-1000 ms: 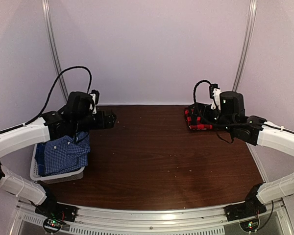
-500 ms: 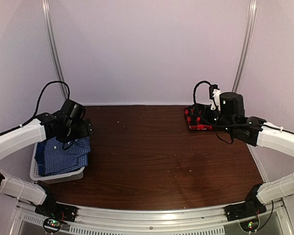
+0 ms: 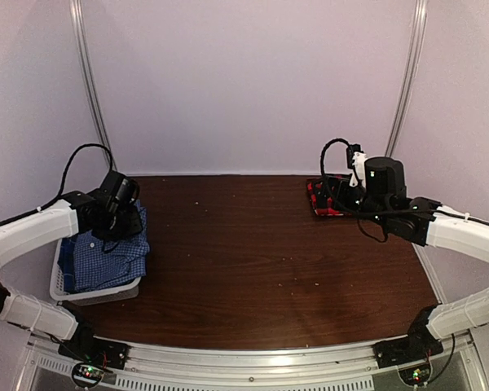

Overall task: Fold and stack the long sleeve shirts
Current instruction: Pick up the square-folded shirt from the bin.

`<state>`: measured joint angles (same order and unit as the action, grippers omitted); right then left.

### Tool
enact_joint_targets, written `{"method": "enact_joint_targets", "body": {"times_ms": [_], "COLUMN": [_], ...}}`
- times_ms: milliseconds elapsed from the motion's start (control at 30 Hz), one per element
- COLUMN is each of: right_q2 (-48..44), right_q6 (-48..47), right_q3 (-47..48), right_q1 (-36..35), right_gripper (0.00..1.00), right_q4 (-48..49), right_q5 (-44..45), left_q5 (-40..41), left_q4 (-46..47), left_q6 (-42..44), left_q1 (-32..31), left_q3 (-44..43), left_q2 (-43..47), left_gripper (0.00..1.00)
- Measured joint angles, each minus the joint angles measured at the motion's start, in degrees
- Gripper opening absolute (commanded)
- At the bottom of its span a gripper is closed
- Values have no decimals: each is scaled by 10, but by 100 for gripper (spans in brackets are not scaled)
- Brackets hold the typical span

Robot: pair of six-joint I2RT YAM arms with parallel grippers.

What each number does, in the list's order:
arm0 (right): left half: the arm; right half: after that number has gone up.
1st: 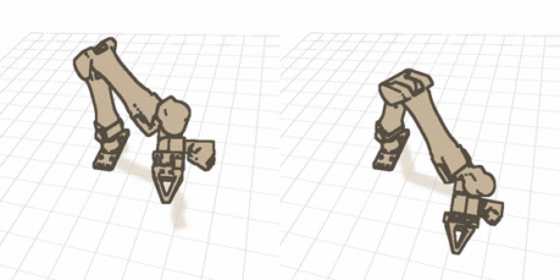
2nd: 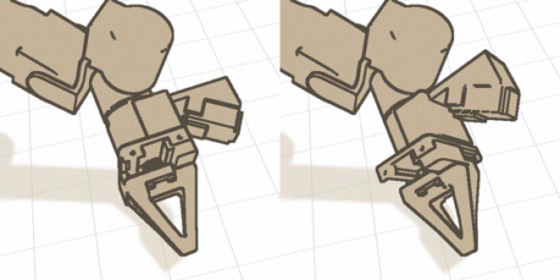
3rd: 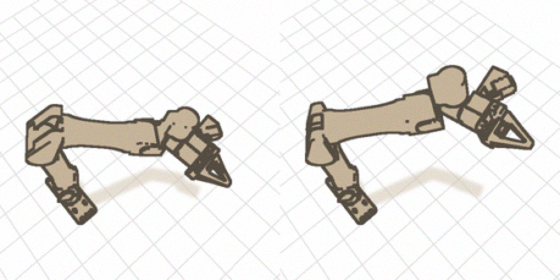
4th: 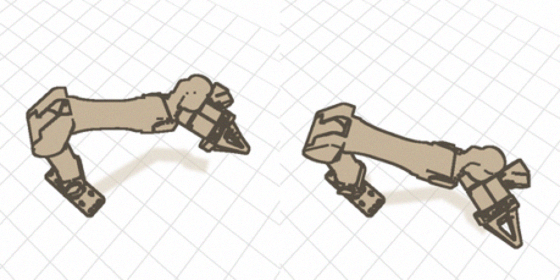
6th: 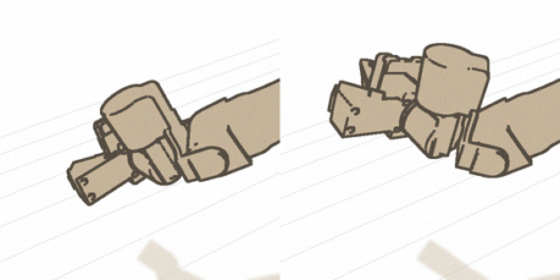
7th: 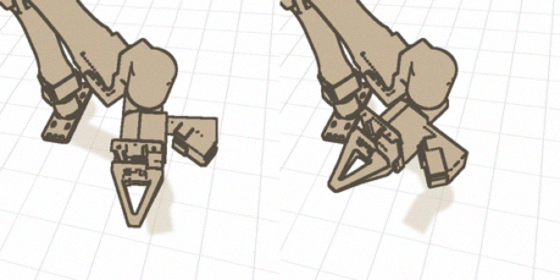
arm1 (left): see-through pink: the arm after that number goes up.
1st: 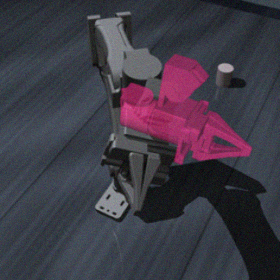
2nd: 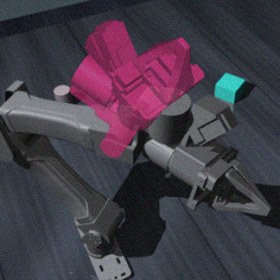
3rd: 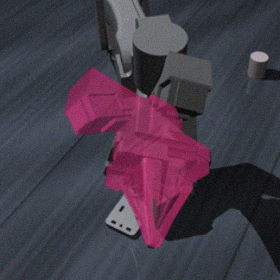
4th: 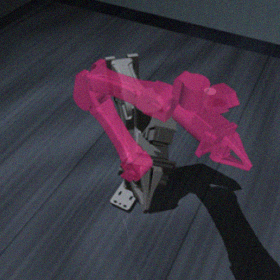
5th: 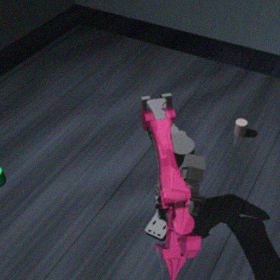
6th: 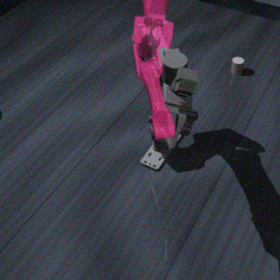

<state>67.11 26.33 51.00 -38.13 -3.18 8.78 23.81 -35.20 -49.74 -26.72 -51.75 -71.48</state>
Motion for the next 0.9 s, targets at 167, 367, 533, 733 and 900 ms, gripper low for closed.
{"method": "enact_joint_targets", "body": {"times_ms": [167,367,533,733,900], "right_q2": [0,-2,-2,-2,-3], "right_q6": [0,0,0,-3,-7], "right_q3": [-1,-4,-4,-4,-4], "right_q1": [0,0,0,0,0], "right_gripper": [100,100,100,100,100], "right_q4": [1,2,5,5,4], "right_q5": [0,0,0,0,4], "left_q5": [-2,-16,-43,-91,-143], "left_q4": [2,-5,-9,14,26], "left_q6": [6,32,78,136,178], "left_q1": [0,0,-21,-100,-173], "left_q3": [-1,-17,-82,-233,-371], "left_q2": [0,0,-10,-69,-149], "left_gripper": [0,0,0,0,0]}}
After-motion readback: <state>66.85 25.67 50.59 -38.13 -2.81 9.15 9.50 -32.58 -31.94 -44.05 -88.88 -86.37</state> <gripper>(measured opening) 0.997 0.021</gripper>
